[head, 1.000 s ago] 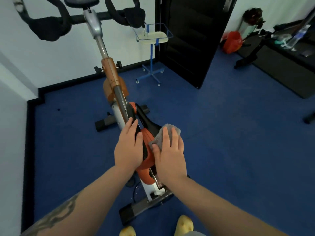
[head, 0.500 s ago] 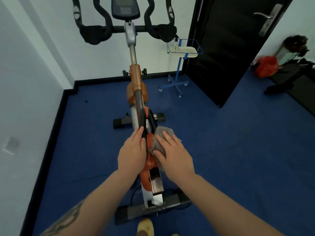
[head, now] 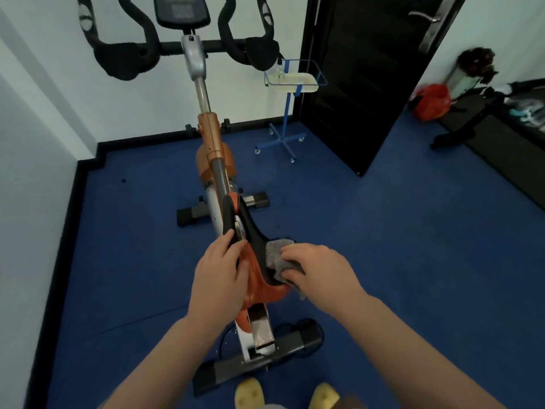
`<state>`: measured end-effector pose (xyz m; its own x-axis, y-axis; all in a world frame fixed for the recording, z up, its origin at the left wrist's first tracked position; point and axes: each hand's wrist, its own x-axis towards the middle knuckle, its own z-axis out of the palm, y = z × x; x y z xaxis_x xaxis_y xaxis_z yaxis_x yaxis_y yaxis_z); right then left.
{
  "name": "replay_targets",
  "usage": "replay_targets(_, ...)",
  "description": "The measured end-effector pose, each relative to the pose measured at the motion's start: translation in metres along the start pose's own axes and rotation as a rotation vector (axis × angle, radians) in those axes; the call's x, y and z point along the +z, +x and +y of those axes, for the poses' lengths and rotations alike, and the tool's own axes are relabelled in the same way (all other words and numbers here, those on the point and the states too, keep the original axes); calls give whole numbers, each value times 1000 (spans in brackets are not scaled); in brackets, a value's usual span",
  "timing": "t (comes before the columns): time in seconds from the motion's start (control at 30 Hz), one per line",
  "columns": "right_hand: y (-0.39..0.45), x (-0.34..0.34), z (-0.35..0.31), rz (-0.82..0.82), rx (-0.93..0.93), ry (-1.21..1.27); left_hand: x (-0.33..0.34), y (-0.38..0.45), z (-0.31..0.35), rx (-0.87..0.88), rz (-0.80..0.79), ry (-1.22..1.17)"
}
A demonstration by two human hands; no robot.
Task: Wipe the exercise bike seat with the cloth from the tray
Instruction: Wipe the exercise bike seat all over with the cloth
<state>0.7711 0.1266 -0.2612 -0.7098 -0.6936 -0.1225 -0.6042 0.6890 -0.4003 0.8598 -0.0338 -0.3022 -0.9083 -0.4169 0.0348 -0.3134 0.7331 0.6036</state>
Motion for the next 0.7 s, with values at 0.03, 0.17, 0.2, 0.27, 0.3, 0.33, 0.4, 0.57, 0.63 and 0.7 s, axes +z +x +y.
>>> replay_targets(0.03, -4, -3, 5, 6, 7, 0, -2, 0, 7, 43, -4, 4)
replay_targets(0.17, -19, -20, 33, 65, 44, 16, -3, 13, 39, 122, -116, 25)
replay_targets(0.2, -22, -24, 43, 72, 46, 16, 0, 17, 48, 149, -123, 55)
replay_targets(0.27, -30, -34, 66, 83, 50, 11, 8, 23, 68, 193, -104, 99)
replay_targets(0.3, -34, -40, 79, 89, 52, 10, 15, 24, 80, 194, -96, 108)
replay_targets(0.33, -38, -46, 93, 97, 51, 8, 24, 26, 91, 187, -92, 110)
replay_targets(0.4, -45, -61, 124, 117, 45, 4, 44, 29, 114, 169, -104, 111)
replay_targets(0.57, -58, -114, 217, 155, -1, -64, 107, 34, 177, 84, -135, 140)
replay_targets(0.63, -62, -137, 251, 174, -6, -86, 125, 40, 202, 51, -123, 143)
replay_targets(0.7, -64, -157, 281, 184, -7, -100, 139, 50, 229, 33, -95, 137)
